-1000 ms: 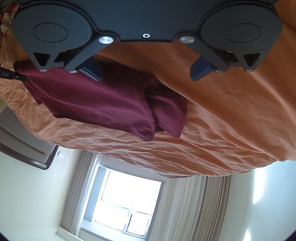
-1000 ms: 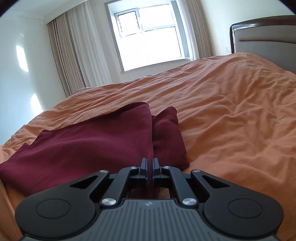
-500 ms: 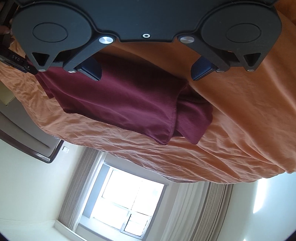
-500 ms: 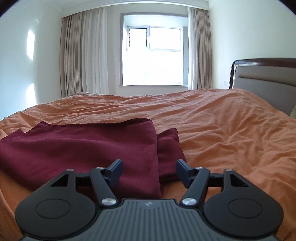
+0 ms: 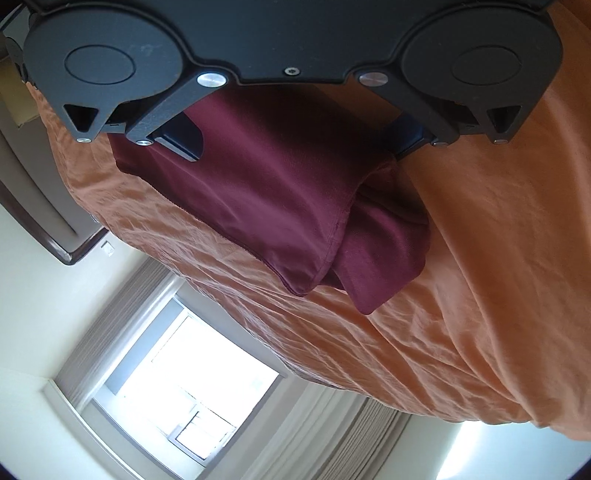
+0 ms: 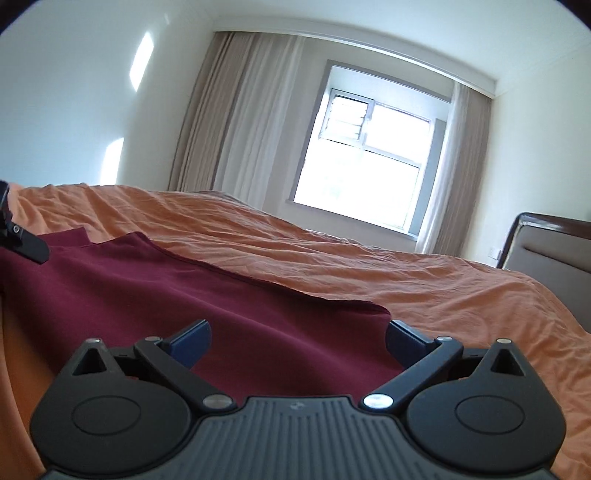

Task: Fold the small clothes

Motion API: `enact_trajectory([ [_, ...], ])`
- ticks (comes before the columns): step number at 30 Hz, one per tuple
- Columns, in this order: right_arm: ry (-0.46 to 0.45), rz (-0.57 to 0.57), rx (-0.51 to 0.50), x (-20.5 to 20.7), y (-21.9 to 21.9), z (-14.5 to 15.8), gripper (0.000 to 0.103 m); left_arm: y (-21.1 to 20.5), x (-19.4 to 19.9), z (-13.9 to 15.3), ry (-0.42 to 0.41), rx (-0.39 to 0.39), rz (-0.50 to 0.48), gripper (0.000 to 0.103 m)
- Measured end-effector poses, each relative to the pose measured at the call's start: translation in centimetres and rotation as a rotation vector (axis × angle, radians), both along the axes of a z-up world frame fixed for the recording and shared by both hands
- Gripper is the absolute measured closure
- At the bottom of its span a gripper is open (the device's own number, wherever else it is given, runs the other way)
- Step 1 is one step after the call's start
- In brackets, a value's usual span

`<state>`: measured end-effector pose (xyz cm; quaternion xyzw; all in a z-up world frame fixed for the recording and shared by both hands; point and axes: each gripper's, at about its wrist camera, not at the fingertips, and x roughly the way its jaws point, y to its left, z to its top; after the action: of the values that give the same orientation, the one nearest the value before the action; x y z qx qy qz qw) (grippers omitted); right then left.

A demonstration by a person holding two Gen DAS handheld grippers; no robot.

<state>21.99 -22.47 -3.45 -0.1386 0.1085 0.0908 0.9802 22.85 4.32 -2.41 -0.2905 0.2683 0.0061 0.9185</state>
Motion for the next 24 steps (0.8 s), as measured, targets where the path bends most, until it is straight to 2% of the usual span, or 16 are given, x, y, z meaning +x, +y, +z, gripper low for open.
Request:
enact_trajectory([
  [7, -0.071, 0.039, -0.092, 1.8, 3.3, 0.2, 0.0, 0.0, 0.7, -0.3, 0.015, -0.011, 0.026, 0.001],
  [15, 0.032, 0.078, -0.084, 3.4, 4.2, -2.1, 0.0, 0.2, 0.7, -0.7, 0.02, -0.024, 0.034, 0.001],
  [20, 0.06, 0.1, -0.099, 3.2, 4.3, -3.7, 0.0, 0.3, 0.9, -0.8, 0.031, -0.037, 0.045, 0.001],
  [24, 0.073, 0.103, -0.063, 3.4, 3.8, -4.6, 0.0, 0.1, 0.9, -0.9, 0.034, -0.033, 0.05, 0.001],
])
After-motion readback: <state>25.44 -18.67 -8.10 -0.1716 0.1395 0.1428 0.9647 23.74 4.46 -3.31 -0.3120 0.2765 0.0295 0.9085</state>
